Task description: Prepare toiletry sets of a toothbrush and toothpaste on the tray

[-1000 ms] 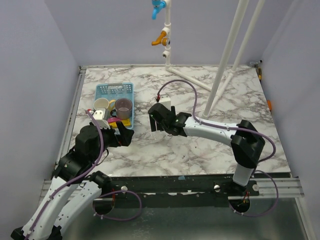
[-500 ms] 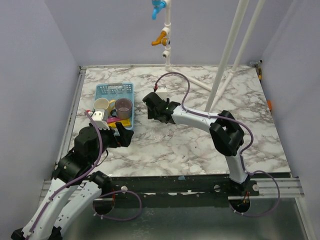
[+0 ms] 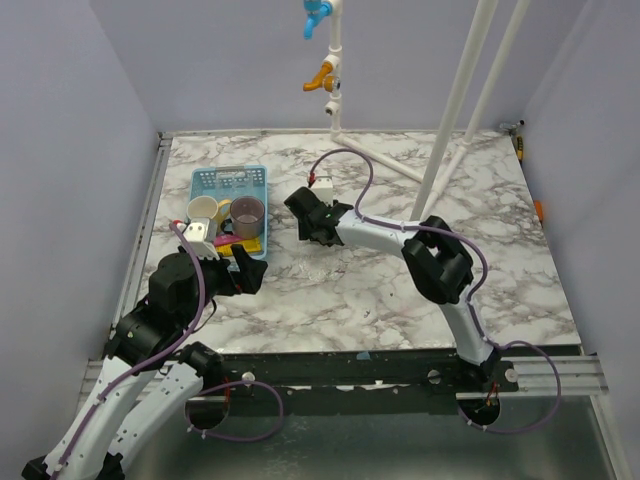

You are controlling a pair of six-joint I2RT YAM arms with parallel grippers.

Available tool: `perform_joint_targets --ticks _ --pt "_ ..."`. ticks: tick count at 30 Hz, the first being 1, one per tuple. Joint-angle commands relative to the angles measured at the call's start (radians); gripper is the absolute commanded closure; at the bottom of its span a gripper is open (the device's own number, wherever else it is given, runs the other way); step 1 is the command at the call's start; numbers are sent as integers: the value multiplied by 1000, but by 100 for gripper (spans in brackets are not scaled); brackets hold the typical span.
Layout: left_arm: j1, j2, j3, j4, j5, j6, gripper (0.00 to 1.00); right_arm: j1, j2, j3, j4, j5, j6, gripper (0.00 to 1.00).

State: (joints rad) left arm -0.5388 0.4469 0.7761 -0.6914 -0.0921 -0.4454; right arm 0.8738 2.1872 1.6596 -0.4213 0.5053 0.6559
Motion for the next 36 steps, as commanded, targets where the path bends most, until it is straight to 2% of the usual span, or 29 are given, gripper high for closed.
perform_joint_targets --ticks 1,10,19,26,36 --pt "0 -1 -12 -19 23 11 1 -8 34 10 -27 28 14 40" --pt "0 6 -11 -20 20 12 1 -8 22 -73 3 -15 17 41" --pt "2 14 -11 -22 17 12 1 -8 -8 -174 21 -60 -52 42" --pt "3 16 -9 -22 16 13 1 20 -74 -286 28 -57 -152 43" --pt "5 16 -11 -23 15 10 1 52 -242 -480 10 -91 -175 43"
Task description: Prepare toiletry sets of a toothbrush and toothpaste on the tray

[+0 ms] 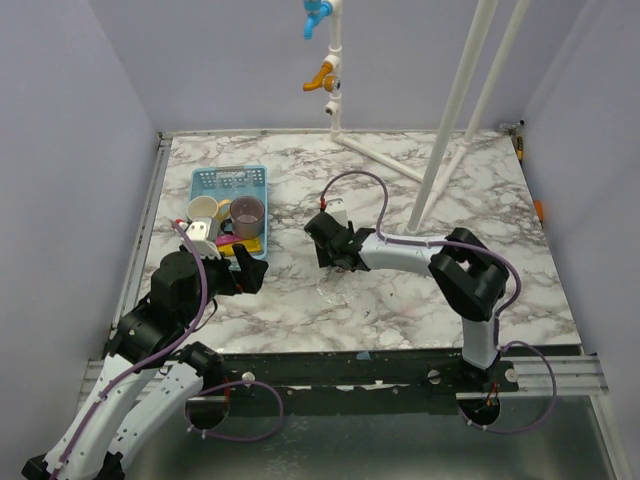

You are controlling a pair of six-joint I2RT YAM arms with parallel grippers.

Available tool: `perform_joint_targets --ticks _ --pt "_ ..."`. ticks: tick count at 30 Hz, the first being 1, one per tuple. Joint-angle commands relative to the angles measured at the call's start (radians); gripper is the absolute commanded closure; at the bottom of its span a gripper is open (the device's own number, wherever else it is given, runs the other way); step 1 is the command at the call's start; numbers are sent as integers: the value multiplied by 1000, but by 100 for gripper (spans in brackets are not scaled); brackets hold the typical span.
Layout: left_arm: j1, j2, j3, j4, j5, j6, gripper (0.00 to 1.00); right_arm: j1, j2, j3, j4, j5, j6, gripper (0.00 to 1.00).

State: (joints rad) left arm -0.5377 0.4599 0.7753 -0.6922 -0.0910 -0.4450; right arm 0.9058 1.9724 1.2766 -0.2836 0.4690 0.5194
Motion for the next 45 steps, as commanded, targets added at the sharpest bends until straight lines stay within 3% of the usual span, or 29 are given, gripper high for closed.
perform_joint_targets --ticks 1,14,22,29,32,45 --pt "4 2 -10 -23 14 9 1 25 -44 -116 -127 -61 -43 43" --pt "5 3 -10 -22 18 9 1 122 -288 -308 -190 -86 -8 42" --pt "5 8 -10 -21 23 9 1 122 -412 -250 -224 28 51 38" --pt "7 4 -10 -21 20 9 1 100 -330 -154 -204 140 113 30" --pt "7 6 -10 -21 20 9 1 75 -306 -139 -147 120 114 22" --pt "9 6 -9 -21 23 11 1 -80 -166 -63 -20 -108 145 12"
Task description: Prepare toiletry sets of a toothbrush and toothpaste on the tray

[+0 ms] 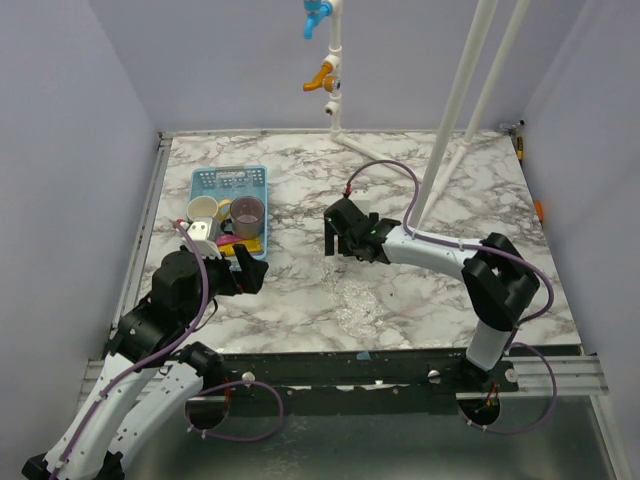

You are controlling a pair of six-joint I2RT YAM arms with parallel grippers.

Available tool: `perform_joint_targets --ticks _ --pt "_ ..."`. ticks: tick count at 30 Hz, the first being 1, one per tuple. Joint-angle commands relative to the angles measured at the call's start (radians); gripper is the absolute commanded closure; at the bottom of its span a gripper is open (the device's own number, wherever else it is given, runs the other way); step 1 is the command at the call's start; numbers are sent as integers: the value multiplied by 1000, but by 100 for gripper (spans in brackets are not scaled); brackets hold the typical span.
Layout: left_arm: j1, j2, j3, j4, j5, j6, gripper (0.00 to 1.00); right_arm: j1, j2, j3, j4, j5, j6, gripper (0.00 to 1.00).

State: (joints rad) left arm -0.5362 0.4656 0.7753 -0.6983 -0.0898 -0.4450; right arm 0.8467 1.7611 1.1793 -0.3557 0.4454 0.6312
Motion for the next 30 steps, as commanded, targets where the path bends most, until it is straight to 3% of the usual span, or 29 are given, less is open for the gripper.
perform_joint_targets --ticks 1,15,30 --pt "7 1 -10 -15 22 11 1 -29 53 34 61 -95 37 11" --pt "8 -5 -10 -13 25 12 1 -86 149 36 104 -169 77 2" --pt "8 -11 -10 -15 22 11 1 -87 162 -32 215 -408 5 4"
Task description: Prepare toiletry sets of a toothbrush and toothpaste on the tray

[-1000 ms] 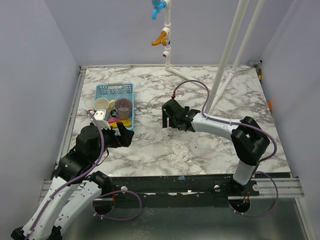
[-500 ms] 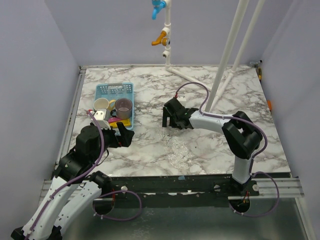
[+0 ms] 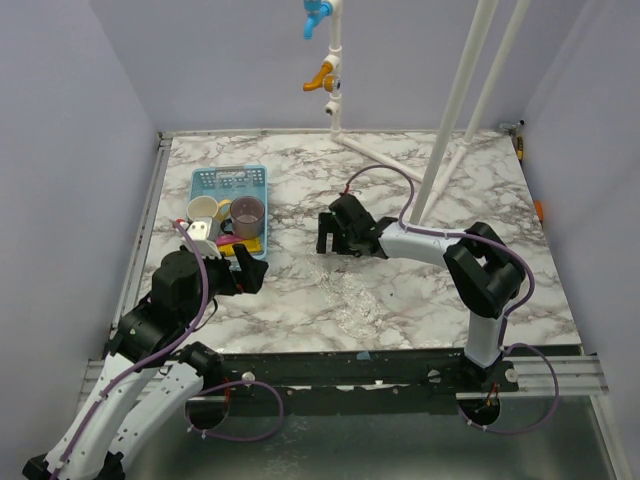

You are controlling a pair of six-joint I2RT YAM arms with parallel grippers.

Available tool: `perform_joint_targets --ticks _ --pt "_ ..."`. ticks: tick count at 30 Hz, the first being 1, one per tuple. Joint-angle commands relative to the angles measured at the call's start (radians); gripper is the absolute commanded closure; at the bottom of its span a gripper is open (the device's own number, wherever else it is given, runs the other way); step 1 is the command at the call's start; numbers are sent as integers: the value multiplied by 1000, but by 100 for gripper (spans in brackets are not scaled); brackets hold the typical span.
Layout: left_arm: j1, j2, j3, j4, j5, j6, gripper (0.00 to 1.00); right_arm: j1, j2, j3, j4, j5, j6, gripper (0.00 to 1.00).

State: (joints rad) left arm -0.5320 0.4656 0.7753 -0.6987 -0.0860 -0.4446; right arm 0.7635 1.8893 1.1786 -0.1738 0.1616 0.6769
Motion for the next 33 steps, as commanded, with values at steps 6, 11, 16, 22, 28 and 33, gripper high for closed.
perform_joint_targets --ticks 6,11,16,22,28,33 --pt "6 -11 -10 -15 17 11 1 16 33 -53 60 -224 -126 4" --pt "9 -8 -10 -15 18 11 1 54 37 -64 59 -272 -185 4" --pt "10 -6 -10 -13 19 11 1 100 27 -93 67 -316 -239 5" --pt "13 -5 -10 -13 19 11 1 183 14 -84 34 -321 -318 5" --pt "15 -2 -10 -14 20 10 1 231 -48 -57 -27 -298 -364 5" --pt "15 -8 -10 -14 20 10 1 236 -194 -93 -51 -179 -320 4"
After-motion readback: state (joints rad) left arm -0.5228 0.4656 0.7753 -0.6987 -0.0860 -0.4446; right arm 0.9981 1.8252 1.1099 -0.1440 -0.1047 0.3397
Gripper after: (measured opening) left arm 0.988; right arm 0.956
